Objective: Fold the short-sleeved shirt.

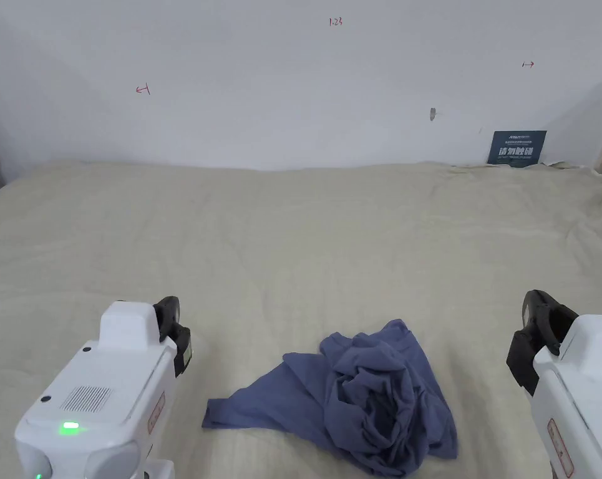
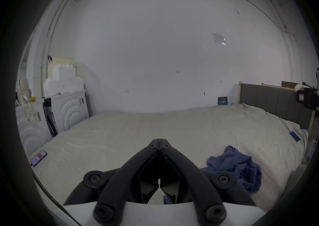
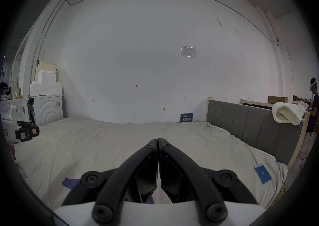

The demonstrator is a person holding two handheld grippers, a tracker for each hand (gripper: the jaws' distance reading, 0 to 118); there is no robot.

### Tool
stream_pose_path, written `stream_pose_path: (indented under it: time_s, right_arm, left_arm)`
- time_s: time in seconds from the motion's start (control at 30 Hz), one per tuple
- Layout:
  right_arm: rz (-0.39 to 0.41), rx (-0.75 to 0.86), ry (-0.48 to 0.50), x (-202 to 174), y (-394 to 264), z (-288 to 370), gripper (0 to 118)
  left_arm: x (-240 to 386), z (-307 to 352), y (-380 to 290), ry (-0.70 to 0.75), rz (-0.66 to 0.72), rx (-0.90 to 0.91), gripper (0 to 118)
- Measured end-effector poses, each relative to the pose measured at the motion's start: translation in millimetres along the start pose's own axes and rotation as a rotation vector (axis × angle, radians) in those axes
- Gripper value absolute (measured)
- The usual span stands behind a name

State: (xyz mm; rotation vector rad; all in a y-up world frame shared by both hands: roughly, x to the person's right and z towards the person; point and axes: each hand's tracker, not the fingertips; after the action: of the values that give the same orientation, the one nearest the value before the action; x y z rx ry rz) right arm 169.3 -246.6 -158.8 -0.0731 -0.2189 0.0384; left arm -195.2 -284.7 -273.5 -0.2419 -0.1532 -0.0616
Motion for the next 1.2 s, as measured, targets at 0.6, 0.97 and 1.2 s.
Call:
stream_pose_path:
  time_s: [0.6,0.97,1.2]
  right_arm:
    - [-0.009,-0.068,0.003,5.0,-19.9,-21.8,0]
    - [-0.01,-0.115,0.008,10.3,-35.3,-36.8,0]
    - [-0.009,-0.123,0.009,9.1,-34.1,-40.2,0]
  left_arm:
    - [20.2,-136.9,-74.1,-0.167,0.014,-0.739,63]
    - [16.9,-154.3,-105.0,-0.122,-0.004,-0.85,89]
    - [14.7,-158.1,-108.4,-0.146,0.071,-0.896,25]
